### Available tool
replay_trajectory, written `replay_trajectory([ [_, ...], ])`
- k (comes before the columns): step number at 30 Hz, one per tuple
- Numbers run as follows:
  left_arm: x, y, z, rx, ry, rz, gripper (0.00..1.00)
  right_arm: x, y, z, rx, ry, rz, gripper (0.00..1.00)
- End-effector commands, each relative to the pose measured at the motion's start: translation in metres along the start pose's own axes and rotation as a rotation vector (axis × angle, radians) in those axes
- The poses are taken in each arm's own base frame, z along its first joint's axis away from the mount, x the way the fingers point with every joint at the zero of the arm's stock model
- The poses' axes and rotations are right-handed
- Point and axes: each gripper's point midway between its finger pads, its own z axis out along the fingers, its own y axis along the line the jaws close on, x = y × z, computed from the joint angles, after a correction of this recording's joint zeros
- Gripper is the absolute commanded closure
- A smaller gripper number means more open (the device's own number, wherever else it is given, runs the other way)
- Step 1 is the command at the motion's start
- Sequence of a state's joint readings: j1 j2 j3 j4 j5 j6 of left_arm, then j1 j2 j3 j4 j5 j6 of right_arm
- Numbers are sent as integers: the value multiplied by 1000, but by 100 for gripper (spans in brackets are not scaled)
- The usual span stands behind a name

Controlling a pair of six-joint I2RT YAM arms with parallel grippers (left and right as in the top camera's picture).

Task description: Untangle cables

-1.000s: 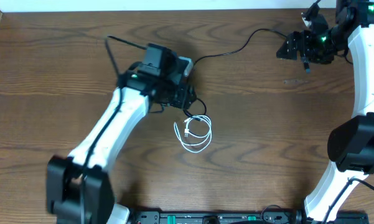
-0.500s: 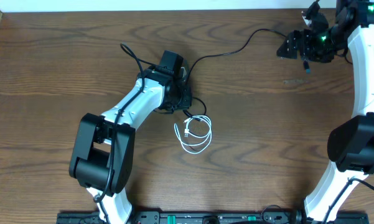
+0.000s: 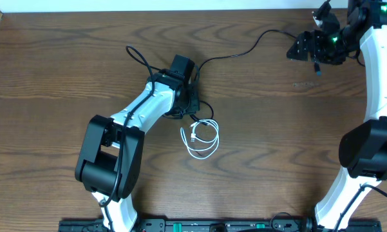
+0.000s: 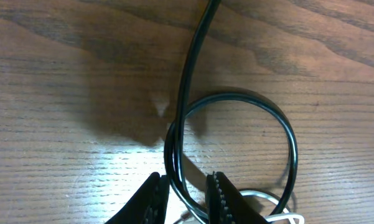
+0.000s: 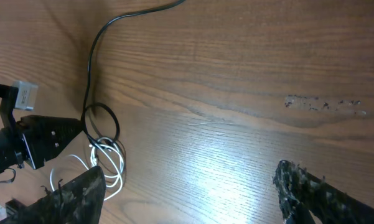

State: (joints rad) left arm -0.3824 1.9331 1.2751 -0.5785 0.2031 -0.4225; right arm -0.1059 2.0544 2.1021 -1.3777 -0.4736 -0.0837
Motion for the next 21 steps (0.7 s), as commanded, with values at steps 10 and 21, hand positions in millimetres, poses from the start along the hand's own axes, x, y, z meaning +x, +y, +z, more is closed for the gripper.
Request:
replay_trajectory([
  [10,16,10,17,-33,34,-27,79,4,10,4,4,17,-13,17],
  [21,-5,2,18,-3,-69,-8,93,8,25,13,-8,41,-44,17],
])
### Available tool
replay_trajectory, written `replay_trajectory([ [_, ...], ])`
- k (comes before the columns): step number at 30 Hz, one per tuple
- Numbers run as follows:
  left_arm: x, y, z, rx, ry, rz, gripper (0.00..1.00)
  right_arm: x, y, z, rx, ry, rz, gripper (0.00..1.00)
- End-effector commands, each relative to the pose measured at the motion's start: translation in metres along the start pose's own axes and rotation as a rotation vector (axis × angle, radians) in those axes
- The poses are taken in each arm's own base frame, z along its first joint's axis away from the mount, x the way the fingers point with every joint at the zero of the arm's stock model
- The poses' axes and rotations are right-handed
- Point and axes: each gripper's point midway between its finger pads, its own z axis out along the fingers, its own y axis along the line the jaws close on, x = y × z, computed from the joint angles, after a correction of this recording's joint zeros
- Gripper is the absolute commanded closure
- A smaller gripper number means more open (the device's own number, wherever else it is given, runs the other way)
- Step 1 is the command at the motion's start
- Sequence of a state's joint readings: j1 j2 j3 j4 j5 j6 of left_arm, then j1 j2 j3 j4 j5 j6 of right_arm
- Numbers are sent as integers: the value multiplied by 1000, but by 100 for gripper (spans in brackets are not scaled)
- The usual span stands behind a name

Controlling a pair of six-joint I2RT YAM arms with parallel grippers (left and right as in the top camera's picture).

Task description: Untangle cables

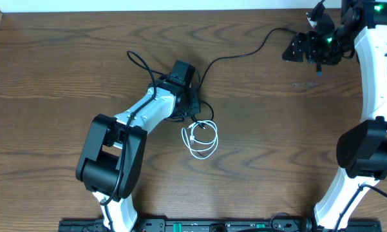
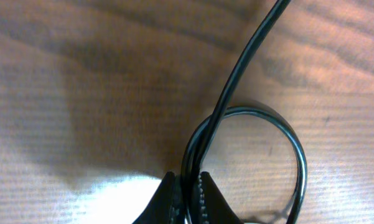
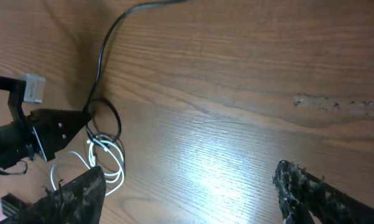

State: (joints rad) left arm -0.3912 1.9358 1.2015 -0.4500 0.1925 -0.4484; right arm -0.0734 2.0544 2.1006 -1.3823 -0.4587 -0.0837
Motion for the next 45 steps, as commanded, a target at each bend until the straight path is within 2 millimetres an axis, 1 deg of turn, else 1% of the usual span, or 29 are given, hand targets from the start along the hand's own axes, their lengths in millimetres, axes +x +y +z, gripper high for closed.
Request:
replay_trajectory([
  [1,-8,0,-1,-12,-34,5,92,6,19,9,-17,30,-25,17],
  [3,-20,-12,-17,25,-77,11,92,10,28,16,-24,51,-43,17],
  [6,-41,-41,-64,143,-183,35,93,17,46,29,-37,80,-68,17],
  [7,-47,-49,-81,185,-223,40,93,19,57,35,-56,89,-67,17],
  [8,-52,-54,-96,209,-258,22,93,20,67,39,-88,92,-80,18],
  [9,-55,-55,-106,223,-278,5,93,20,76,42,-119,93,-92,18],
  [11,-65,-58,-142,275,-355,-37,93,24,106,53,-216,99,-137,22],
  [13,-68,-59,-154,300,-375,-37,93,26,121,58,-250,101,-168,25],
  [14,-69,-59,-160,316,-387,-38,93,28,133,61,-273,102,-195,27],
  [15,-71,-58,-163,318,-395,-40,93,29,139,63,-280,102,-208,27],
  [18,-72,-57,-164,319,-398,-44,93,33,161,70,-299,103,-261,27],
  [22,-73,-57,-165,322,-402,-49,93,40,178,77,-309,118,-264,27],
  [24,-74,-57,-165,327,-403,-62,92,39,180,82,-284,115,-240,28],
  [25,-74,-58,-166,333,-403,-63,93,37,177,87,-249,109,-208,29],
  [28,-73,-67,-169,379,-395,-47,93,33,164,105,-140,84,-100,29],
  [29,-73,-67,-169,384,-392,-58,93,33,163,110,-127,79,-80,29],
  [30,-73,-68,-169,389,-388,-63,92,35,163,121,-124,75,-60,29],
  [31,-72,-69,-169,395,-384,-61,93,36,162,126,-121,74,-48,29],
  [32,-71,-71,-169,405,-378,-58,93,38,158,134,-108,72,-20,30],
  [33,-71,-71,-170,409,-374,-64,93,41,148,144,-75,67,21,31],
  [36,-70,-74,-173,440,-365,-62,93,48,126,160,-14,65,88,33],
  [37,-71,-75,-177,459,-365,-70,92,52,117,166,-1,70,111,35],
  [40,-78,-77,-193,534,-381,-89,93,63,102,177,11,89,142,42],
  [41,-80,-77,-196,549,-383,-94,93,64,101,179,13,92,144,43],
  [42,-84,-79,-206,599,-390,-103,92,69,97,182,17,100,148,49],
  [43,-86,-80,-210,623,-391,-108,93,70,96,183,18,103,150,54],
  [45,-89,-81,-217,664,-395,-110,93,71,95,183,20,106,151,60],
])
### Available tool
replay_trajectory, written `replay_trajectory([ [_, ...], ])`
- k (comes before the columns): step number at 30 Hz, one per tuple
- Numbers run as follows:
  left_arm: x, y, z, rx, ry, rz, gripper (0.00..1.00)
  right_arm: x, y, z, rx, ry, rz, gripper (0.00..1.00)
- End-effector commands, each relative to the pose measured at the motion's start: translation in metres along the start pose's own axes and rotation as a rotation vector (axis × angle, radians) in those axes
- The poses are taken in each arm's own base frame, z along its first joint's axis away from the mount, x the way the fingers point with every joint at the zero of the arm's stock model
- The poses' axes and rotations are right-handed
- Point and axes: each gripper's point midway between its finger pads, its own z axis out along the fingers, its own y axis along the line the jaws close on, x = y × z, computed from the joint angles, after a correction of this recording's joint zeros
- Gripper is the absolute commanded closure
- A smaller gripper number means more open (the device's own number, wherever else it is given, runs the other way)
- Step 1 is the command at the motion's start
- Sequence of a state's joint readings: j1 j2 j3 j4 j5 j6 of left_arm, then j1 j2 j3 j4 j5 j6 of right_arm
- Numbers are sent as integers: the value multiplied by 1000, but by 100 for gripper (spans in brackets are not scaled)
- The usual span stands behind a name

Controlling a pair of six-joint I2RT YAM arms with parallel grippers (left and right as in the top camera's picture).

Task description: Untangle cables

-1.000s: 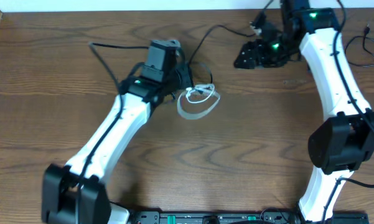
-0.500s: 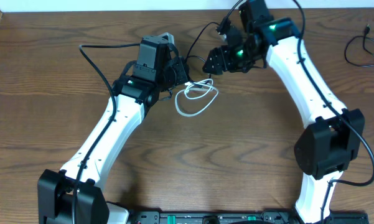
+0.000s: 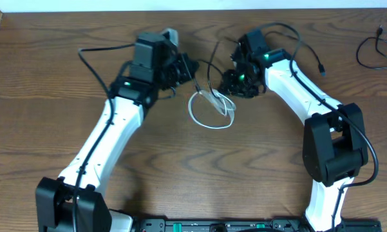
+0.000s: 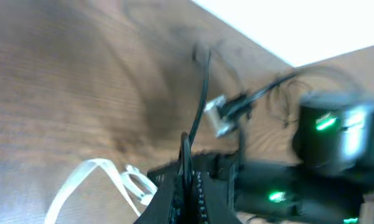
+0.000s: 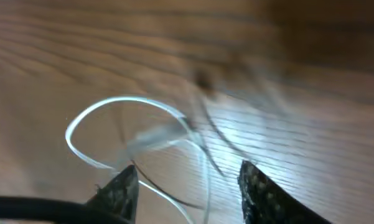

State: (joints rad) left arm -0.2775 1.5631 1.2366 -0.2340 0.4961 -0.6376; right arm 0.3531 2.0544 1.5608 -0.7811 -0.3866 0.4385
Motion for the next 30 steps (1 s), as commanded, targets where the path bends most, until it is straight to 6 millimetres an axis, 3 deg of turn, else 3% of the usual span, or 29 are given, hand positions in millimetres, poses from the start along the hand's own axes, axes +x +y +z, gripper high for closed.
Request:
replay_trajectory([
  [1,-17,-23,-21,128,-16,-42,93,-2,-11,-1,37,-15,31,62],
  [4,-25,-20,-26,143,-30,-56,92,-2,-11,-1,36,-16,19,78],
  [6,-23,-14,-27,124,-18,-48,92,-3,-9,-3,23,-16,-27,99],
  [10,-3,-3,-23,74,50,56,92,-10,3,-22,-26,-54,-115,99],
  [13,15,17,-21,-17,107,88,68,-17,18,-55,-57,-133,-161,99],
  [14,21,27,-22,-68,122,81,52,-18,25,-71,-69,-166,-173,99],
  [17,27,35,-23,-106,144,78,38,-15,18,-93,-8,-205,-20,99],
  [22,50,26,-19,-97,218,167,35,-12,9,-88,29,-191,68,99],
  [27,77,2,-10,-49,279,265,35,-19,2,-89,28,-208,111,99],
  [30,90,-7,-3,-46,297,311,35,-26,14,-99,-72,-218,61,99],
])
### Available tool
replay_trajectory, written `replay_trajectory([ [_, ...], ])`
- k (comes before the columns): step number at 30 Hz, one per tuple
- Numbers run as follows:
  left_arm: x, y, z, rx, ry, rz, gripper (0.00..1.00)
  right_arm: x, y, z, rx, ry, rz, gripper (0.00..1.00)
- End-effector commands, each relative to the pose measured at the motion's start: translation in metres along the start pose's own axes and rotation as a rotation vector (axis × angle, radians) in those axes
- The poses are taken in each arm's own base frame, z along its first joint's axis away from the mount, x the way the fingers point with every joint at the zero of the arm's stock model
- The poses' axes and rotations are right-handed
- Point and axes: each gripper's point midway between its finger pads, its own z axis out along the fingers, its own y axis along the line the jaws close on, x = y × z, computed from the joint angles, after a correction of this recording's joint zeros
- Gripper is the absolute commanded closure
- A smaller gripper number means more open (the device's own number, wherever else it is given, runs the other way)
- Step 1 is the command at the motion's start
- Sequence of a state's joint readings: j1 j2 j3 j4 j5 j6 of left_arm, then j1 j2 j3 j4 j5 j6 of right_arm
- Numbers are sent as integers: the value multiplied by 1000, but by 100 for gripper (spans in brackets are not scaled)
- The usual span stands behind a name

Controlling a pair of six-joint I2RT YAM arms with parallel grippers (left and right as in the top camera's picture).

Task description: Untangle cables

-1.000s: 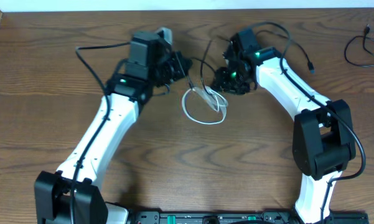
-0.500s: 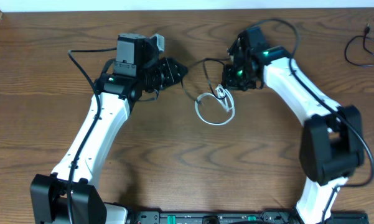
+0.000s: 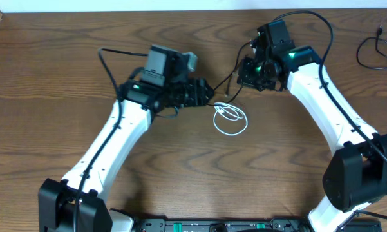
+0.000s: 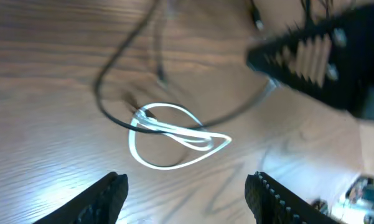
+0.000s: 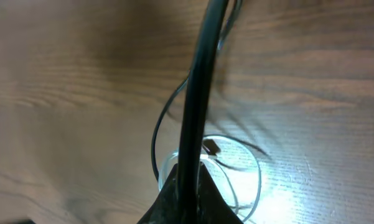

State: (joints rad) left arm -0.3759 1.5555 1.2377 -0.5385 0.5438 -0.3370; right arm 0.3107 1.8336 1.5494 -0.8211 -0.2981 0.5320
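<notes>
A white cable point(image 3: 230, 120) lies coiled on the wooden table point(image 3: 51, 129); it also shows in the left wrist view as the white coil point(image 4: 174, 134). A thin black cable point(image 3: 226, 86) runs from the coil's left edge up to my right gripper point(image 3: 251, 72), which is shut on it. In the right wrist view the black cable point(image 5: 200, 81) rises straight from the shut right gripper point(image 5: 187, 186), with the white coil point(image 5: 246, 180) beneath. My left gripper point(image 4: 187, 182) hangs open just left of the coil, holding nothing.
Another dark cable point(image 3: 372, 45) lies at the table's far right edge. The black cable's far part loops behind the right arm point(image 3: 309, 16). Bare wood spreads over the front half of the table.
My left gripper has let go of the black cable and now stands open. My right gripper, open by the coil before, is shut on that cable. The white coil lies further right.
First my left gripper stood open around the black cable beside the white coil, the right arm far off at the back right. Then the left shut on the cable, and later held it further back as the right came close. Now the right holds it.
</notes>
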Motion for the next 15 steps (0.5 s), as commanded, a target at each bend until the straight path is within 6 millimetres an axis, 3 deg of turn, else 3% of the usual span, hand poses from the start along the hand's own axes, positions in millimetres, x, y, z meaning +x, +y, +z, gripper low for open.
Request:
replay_trajectory([
  [1,0,-13,-1,-16,-20,86,35,-14,13,-15,-134,-18,-24,99],
  [3,-1,-12,0,-24,-24,89,35,-26,23,-34,-216,-58,-40,99],
  [6,-3,-13,0,-20,-33,94,35,-52,21,-80,-254,-183,-26,99],
  [9,-3,-14,0,-19,-34,137,35,-71,22,-139,-286,-324,-18,99],
  [12,-4,-14,0,-18,-38,161,34,-76,32,-190,-330,-440,-10,99],
  [15,-7,-14,2,-15,-46,165,29,-66,48,-230,-378,-515,-40,99],
])
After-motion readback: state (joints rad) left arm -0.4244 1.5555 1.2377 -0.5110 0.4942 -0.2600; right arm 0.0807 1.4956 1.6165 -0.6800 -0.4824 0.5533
